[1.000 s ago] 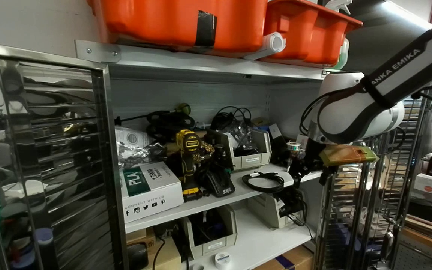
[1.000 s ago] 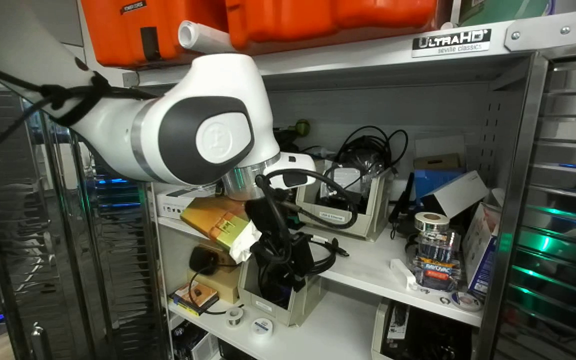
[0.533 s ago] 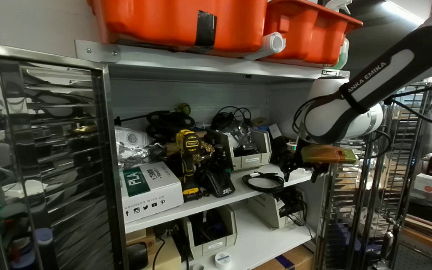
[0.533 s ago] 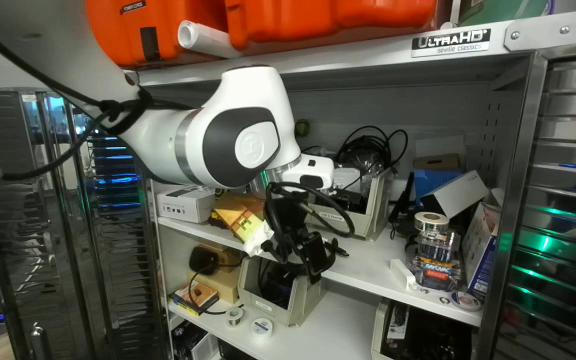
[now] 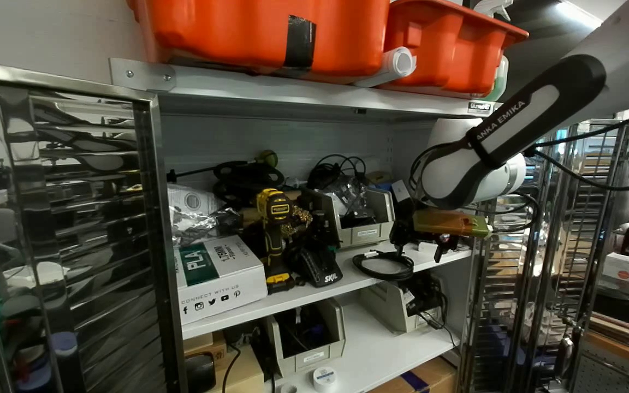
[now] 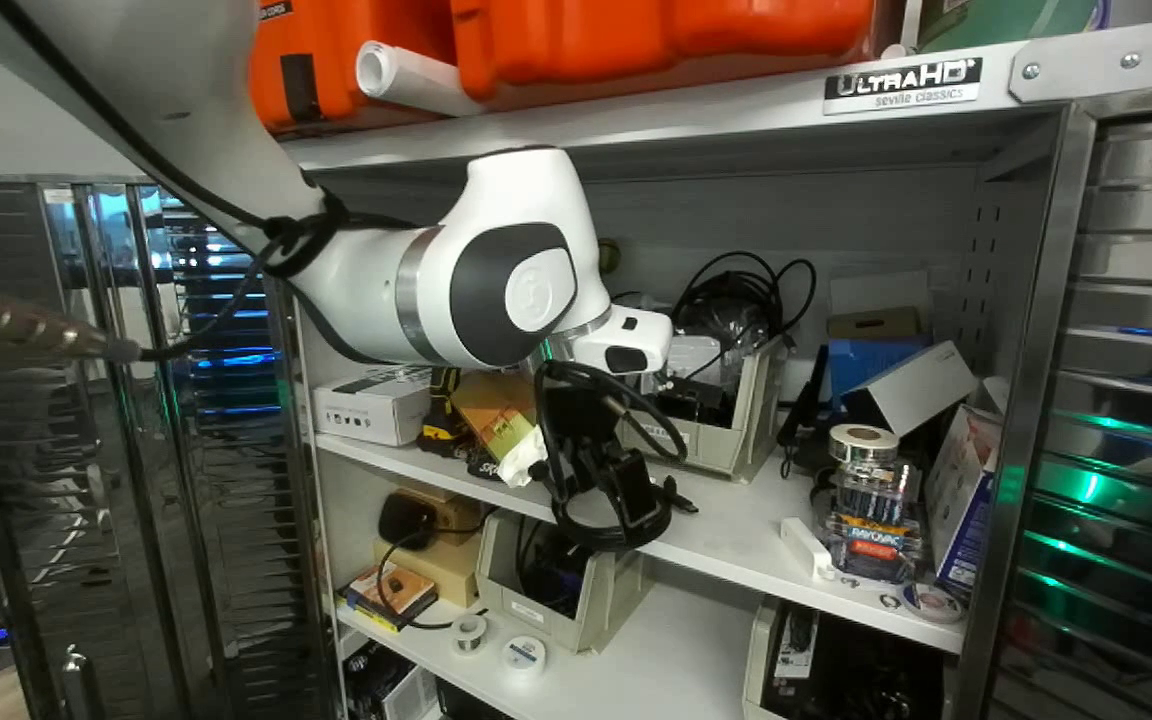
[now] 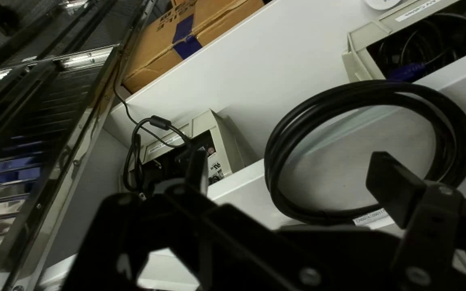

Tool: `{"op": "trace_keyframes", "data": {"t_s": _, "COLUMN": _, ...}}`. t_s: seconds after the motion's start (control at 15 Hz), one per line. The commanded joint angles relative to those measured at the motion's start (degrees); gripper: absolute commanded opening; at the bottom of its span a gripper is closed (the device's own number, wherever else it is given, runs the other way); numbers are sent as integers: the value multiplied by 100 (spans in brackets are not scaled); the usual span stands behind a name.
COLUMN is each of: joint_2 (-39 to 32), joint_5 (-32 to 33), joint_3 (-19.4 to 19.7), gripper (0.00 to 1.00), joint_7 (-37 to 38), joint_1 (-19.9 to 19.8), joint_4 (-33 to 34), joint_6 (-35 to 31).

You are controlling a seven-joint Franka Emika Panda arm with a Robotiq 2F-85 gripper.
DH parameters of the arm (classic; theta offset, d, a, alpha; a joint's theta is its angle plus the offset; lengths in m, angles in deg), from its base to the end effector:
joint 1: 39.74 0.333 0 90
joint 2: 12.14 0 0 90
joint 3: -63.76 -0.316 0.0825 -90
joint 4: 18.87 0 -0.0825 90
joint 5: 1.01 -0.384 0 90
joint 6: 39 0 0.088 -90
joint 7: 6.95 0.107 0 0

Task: Put the cable in the storage box

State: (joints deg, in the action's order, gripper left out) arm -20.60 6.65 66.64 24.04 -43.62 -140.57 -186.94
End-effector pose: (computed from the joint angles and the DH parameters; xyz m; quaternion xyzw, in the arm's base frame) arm 0.5874 -0.0666 0.3738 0.9492 -0.2703 0.1606 0.0140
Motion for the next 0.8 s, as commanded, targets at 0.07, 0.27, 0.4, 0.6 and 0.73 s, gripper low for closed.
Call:
{"op": "trace_keyframes", "data": {"t_s": 0.07, "joint_2": -392, "joint_5": 148, "joint_3": 262, "gripper": 100, "joint_7": 332, "joint_1": 241, "joint_4": 349, "joint_6": 84}}
{"op": "trace_keyframes", "data": {"t_s": 0.27, "joint_2": -539, "joint_5": 136, "joint_3": 361, "gripper": 100, "joint_7": 361, "joint_1": 313, "joint_4": 380, "joint_6": 41}}
{"op": "trace_keyframes", "data": {"t_s": 0.4, "joint_2": -604, "joint_5": 102, "joint_3": 398, "gripper": 100, "joint_7": 331, "joint_1": 349, "joint_4": 385, "joint_6": 5}}
{"op": "trace_keyframes", "data": {"t_s": 0.6, "joint_2": -676, "joint_5": 12, "joint_3": 387, "gripper": 100, "joint_7": 274, "joint_1": 390, "joint_4": 413, "joint_6": 20}}
{"op": "trace_keyframes", "data": {"t_s": 0.73, "joint_2": -681, "joint_5": -66, "joint_3": 346, "gripper": 73, "joint_7": 214, "joint_1": 414, "joint_4": 417, "joint_6": 1}}
